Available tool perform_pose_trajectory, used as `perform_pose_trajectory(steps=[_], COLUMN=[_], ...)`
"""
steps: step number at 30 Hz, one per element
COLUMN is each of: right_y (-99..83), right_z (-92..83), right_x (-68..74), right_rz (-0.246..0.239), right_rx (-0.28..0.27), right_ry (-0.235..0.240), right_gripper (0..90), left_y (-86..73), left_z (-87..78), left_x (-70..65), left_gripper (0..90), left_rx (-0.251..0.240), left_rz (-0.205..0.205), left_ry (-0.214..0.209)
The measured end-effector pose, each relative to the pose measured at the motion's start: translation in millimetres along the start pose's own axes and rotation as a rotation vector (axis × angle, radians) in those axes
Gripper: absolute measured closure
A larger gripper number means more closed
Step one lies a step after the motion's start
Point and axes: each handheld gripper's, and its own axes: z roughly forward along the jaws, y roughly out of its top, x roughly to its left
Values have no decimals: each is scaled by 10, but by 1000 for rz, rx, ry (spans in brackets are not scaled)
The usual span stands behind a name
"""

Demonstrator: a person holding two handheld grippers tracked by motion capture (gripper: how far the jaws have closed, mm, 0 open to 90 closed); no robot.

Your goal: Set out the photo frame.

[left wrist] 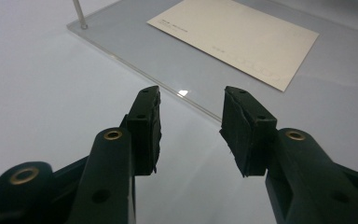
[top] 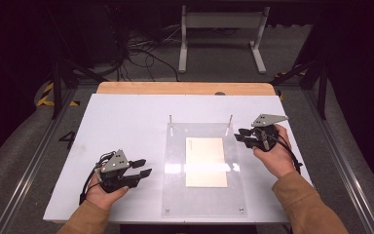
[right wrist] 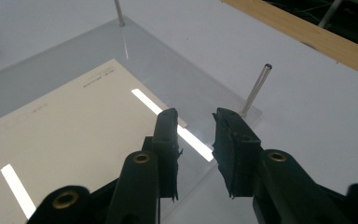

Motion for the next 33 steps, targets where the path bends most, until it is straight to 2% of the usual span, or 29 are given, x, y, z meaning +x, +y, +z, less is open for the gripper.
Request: perform_pose_trajectory(steps=[1, 3, 4, 5, 6, 9, 14, 16, 18, 19, 22, 27, 29, 33], right_y=[0, 41, 41, 72, 72, 112, 128, 118, 110, 91, 78, 54, 46, 26], right_z=[0, 42, 42, 60, 60, 116, 257, 340, 379, 470, 567, 675, 692, 747], right_x=[0, -54, -54, -80, -80, -129, -215, -247, -260, -283, -307, -356, -364, -369], right_rz=[0, 31, 31, 48, 48, 66, 114, 104, 112, 108, 107, 118, 123, 76], right_rx=[0, -48, -48, -78, -78, -91, -113, -110, -106, -97, -94, -78, -69, -74], right_ry=[0, -1, -1, -28, -28, -80, -104, -129, -128, -128, -125, -148, -141, -148], right_gripper=[693, 703, 703, 703, 703, 705, 669, 662, 661, 665, 661, 707, 711, 775], left_y=[0, -13, -13, -16, -16, -17, -13, -12, -14, -18, -21, -24, -24, -21], left_z=[0, -14, -14, -14, -14, -13, 3, 15, 20, 27, 28, 27, 31, 45], left_x=[0, 11, 11, 14, 14, 10, 11, 11, 5, 2, 2, 14, 11, 6], left_gripper=[572, 569, 568, 568, 568, 566, 562, 557, 555, 552, 550, 545, 545, 541], left_rx=[0, 1, 1, -3, -3, 0, 4, 7, 9, 9, 10, 4, 3, 7], left_rz=[0, -5, -5, -10, -10, -8, -3, 5, 5, 3, 3, 2, 0, 7], left_ry=[0, 9, 9, 8, 8, 10, 9, 8, 11, 6, 4, 3, 2, -2])
